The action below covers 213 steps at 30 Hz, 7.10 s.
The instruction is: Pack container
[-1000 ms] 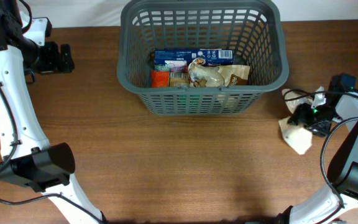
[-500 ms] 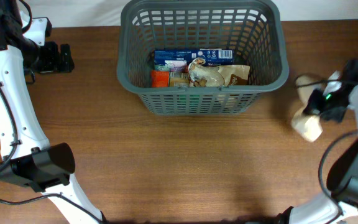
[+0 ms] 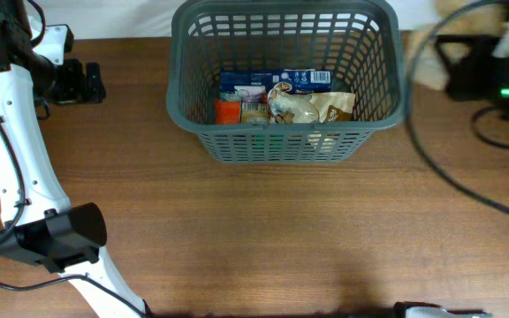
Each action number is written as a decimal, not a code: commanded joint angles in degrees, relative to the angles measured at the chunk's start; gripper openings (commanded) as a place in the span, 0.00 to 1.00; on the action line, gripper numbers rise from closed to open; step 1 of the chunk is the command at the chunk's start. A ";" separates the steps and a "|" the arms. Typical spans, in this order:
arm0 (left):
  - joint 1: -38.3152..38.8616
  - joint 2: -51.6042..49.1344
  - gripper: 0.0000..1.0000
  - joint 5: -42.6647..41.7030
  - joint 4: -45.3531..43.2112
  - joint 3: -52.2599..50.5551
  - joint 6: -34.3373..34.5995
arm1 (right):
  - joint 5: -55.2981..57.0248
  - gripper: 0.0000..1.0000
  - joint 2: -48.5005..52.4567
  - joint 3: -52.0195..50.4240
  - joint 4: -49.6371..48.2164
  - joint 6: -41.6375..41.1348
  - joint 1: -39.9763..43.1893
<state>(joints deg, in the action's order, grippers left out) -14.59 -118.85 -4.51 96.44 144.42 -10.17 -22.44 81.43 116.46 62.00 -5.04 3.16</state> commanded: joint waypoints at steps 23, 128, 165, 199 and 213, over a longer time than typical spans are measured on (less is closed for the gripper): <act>-0.20 0.68 0.99 -0.20 0.04 -0.17 0.46 | 13.25 0.99 36.72 0.92 -0.39 -6.40 -16.52; -0.20 0.68 0.99 -0.20 0.07 -0.17 0.46 | 31.87 0.99 -81.24 -112.93 -50.49 -16.48 -3.89; 12.90 54.64 0.99 -4.46 -32.39 -60.04 -0.09 | 31.87 0.99 -81.24 -112.93 -50.47 -16.48 -3.89; 12.94 118.55 0.99 -5.62 -87.52 -141.61 0.26 | 31.87 0.99 -81.24 -112.93 -50.47 -16.48 -3.89; 12.94 118.44 0.99 5.81 -86.77 -141.61 0.28 | 31.87 0.99 -81.24 -112.93 -50.47 -16.48 -3.89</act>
<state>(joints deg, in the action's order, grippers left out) -1.76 -0.80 -0.03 9.74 3.25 -10.00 9.50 0.62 3.95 11.44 -21.19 -0.43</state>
